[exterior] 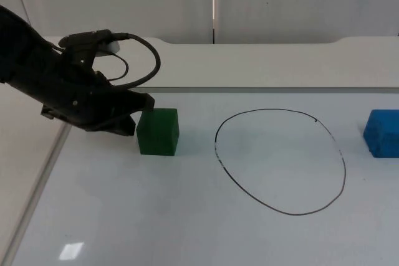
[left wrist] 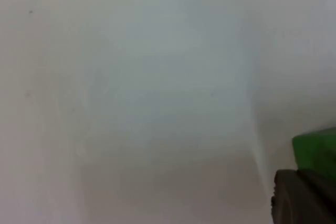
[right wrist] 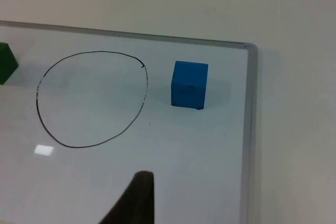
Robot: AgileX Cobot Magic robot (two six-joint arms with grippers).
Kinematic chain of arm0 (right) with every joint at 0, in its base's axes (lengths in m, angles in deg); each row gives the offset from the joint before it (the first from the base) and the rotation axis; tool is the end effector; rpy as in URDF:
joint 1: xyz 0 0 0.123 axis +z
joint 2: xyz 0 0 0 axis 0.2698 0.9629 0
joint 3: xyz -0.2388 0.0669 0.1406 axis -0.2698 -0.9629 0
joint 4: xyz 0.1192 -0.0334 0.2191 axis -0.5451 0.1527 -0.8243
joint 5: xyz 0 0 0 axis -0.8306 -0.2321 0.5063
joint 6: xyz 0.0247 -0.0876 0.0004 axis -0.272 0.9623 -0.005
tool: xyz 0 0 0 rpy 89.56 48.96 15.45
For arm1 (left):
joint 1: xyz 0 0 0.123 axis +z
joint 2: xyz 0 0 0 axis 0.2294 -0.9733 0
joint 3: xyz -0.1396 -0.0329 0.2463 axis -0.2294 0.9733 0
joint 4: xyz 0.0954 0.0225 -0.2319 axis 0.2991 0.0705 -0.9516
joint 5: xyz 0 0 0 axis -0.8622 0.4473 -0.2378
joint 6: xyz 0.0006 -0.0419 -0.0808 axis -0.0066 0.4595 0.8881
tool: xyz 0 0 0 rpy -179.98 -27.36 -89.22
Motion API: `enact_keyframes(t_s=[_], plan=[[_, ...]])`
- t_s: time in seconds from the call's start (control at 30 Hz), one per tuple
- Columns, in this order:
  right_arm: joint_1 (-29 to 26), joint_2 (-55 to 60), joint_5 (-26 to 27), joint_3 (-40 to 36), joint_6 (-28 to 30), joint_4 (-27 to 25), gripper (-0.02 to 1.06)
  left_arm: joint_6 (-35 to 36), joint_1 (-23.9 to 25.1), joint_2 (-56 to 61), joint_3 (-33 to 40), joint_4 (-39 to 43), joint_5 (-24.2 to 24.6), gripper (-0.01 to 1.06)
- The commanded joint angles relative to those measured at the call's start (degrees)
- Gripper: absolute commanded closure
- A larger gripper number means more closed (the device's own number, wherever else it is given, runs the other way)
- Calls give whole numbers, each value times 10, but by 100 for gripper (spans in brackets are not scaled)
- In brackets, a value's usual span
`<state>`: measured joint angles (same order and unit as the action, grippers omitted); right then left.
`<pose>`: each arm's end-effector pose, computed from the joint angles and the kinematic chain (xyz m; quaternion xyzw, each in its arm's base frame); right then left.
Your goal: Push the two cubes into the marked area.
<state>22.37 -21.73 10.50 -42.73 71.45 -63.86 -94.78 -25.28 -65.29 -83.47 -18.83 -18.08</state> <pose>-0.0077 -0.0003 0.2798 -0.0503 0.8537 0.0343 0.5172 0.3593 -0.1026 0.0907 0.0948 0.9526 -0.1726 0.2319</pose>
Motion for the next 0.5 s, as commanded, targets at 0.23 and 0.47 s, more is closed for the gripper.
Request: enact_keyframes(t_s=[0.23, 0.47], plan=[[-2, 0, 3, 0, 8, 0, -1, -5, -33, 0, -3, -20, -32, 105], [-2, 0, 3, 0, 8, 1, -1, -5, -41, 0, -3, -35, -32, 105]])
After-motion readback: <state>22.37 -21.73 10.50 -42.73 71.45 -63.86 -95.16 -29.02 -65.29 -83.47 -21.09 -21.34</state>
